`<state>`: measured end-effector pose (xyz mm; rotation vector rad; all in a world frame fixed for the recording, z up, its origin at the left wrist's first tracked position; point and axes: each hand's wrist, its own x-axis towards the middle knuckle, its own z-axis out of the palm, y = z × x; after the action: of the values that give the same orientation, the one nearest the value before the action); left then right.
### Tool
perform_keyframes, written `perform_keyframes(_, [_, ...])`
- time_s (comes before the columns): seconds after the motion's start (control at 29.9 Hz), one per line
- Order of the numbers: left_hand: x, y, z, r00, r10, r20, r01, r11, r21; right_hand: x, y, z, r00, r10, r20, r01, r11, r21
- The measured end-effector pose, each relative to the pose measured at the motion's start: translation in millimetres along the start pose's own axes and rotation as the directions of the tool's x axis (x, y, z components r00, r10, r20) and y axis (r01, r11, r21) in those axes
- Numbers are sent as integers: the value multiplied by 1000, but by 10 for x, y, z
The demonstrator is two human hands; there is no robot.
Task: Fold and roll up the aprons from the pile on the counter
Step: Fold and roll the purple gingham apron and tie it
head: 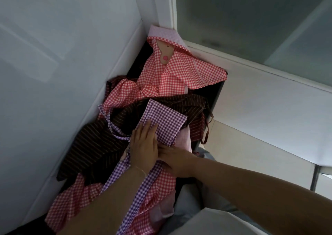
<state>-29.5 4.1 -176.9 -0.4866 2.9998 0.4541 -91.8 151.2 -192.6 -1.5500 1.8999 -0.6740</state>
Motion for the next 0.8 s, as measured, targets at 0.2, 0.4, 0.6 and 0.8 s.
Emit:
perform_keyframes(0.2, [-87,-223,173,993,1,117,-21,985,169,-95,-52,-261,886,237,-399,-216,972,98])
perform_keyframes(0.4, [-117,-275,240,994,14,105,-30,988,149,157,-8,-509,448,866,-222,-444,431,785])
perform_keyframes(0.6, [-133,-302,229,995,40,97,-45,997,54,232,131,-475,376,923,79,-170,-15,985])
perform_keyframes(0.8, [-131,-303,226,997,39,73,-39,999,-12,245,36,-521,707,671,224,-376,88,922])
